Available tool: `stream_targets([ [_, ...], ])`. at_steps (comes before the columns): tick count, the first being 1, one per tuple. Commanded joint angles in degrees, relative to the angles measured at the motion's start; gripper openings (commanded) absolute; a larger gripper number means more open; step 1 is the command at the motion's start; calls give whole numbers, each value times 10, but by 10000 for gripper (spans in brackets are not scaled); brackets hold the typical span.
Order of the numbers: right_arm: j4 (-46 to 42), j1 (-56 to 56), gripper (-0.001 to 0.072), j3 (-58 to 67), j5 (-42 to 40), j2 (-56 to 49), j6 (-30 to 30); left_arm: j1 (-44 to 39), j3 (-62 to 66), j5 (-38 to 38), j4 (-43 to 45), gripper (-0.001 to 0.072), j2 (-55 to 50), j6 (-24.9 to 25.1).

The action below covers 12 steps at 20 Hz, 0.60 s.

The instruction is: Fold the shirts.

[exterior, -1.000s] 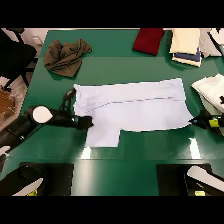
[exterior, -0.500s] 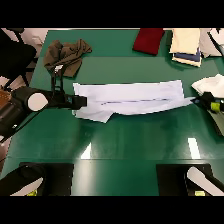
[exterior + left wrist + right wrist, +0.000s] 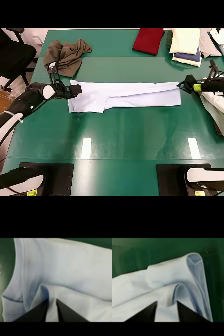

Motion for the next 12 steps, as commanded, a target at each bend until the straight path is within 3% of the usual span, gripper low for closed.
stream_targets([
  [1,-4,7,406,60,76,-80,7,12,2,93,-48,705,-35,17],
  [6,-64,-60,407,66,115,-53,1,47,52,111,-50,704,-34,25],
  [7,-81,-78,456,66,131,-47,5,47,66,110,-60,704,-34,27],
  [8,-82,-94,584,64,144,-47,7,42,81,105,-63,704,-34,27],
  [9,-73,-109,657,55,148,-47,8,35,91,105,-62,704,-34,27],
  [12,-32,-132,704,24,153,-76,-32,17,105,100,-63,704,-34,27],
])
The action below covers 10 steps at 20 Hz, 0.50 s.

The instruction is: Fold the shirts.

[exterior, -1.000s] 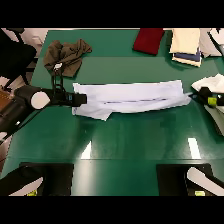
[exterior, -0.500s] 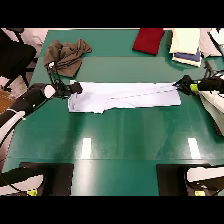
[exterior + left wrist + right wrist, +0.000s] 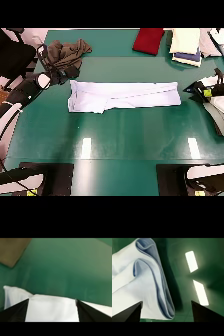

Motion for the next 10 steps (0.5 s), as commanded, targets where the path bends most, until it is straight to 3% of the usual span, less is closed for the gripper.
stream_targets([
  [1,45,-26,705,-26,34,-36,-61,-15,19,-5,-6,704,0,2],
  [7,159,26,697,-29,30,-135,-105,-15,19,-65,-10,704,1,2],
  [9,158,61,625,-26,8,-140,-105,-16,19,-64,-34,704,0,4],
  [10,158,75,542,-17,5,-140,-105,-24,19,-58,-44,704,-1,19],
])
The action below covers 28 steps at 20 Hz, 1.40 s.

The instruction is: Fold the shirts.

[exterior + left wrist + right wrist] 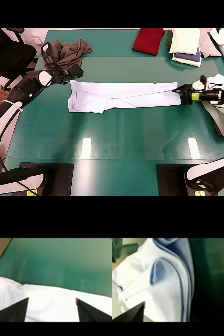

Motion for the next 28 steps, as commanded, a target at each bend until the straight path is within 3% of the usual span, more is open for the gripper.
stream_targets([
  [1,-8,51,375,24,-21,-17,-12,-19,1,-3,-34,704,-3,35],
  [3,-10,67,136,68,2,-17,-11,-55,1,-7,-43,704,-12,61],
  [4,-10,72,70,91,17,-16,-7,-73,1,-5,-49,702,-21,68],
  [5,-10,73,26,113,37,-11,-4,-90,1,0,-63,586,-32,75],
  [6,-15,73,25,128,55,0,-1,-110,1,12,-77,384,-47,84],
  [9,-107,73,24,163,92,61,19,-164,20,24,-143,57,-105,137],
  [14,-146,67,24,211,133,156,19,-218,151,4,-277,24,-233,249],
  [19,-140,84,24,249,134,208,21,-267,322,-63,-341,24,-370,283],
  [25,-101,201,24,256,114,227,40,-285,413,-75,-337,23,-441,273],
  [27,-101,248,24,256,89,223,46,-246,425,-97,-280,22,-416,232],
  [28,-100,273,24,256,70,219,48,-217,428,-129,-204,22,-394,183],
])
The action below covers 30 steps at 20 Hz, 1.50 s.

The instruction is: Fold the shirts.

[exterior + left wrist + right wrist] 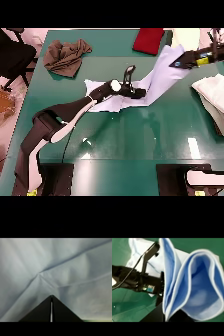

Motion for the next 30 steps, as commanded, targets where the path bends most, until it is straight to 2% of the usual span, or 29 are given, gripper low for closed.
stream_targets([
  [1,5,83,23,2,-56,-7,18,70,24,-94,195,22,48,-133],
  [2,8,111,24,2,-75,-16,23,98,24,-170,307,22,77,-197],
  [3,10,137,24,2,-93,-26,27,127,24,-266,424,23,111,-241],
  [5,10,202,24,2,-127,-55,34,172,24,-404,585,23,174,-245],
  [6,10,242,24,2,-151,-76,38,191,24,-434,628,23,205,-244],
  [8,36,320,24,2,-208,-128,41,219,24,-436,631,23,271,-224],
  [10,96,388,34,2,-308,-195,32,223,24,-428,631,23,316,-218],
  [11,134,407,212,2,-346,-224,23,223,24,-432,622,23,332,-214],
  [12,174,412,481,2,-349,-247,23,223,24,-441,614,24,341,-208],
  [14,198,386,502,2,-294,-260,23,223,24,-464,611,24,346,-185],
  [16,139,325,502,0,-233,-236,31,223,24,-472,602,24,346,-165],
  [19,33,187,502,-50,-196,-160,80,223,24,-475,577,24,346,-150],
  [21,20,88,504,-104,-146,-131,82,223,24,-473,552,24,346,-150],
  [22,21,49,528,-130,-122,-127,82,223,24,-470,538,24,346,-147],
  [23,25,16,607,-155,-114,-128,80,223,24,-464,526,24,346,-144],
  [26,38,-4,620,-208,-122,-147,51,223,24,-453,500,24,346,-145],
  [30,40,69,621,-189,-123,-215,42,223,24,-462,489,24,346,-146],
])
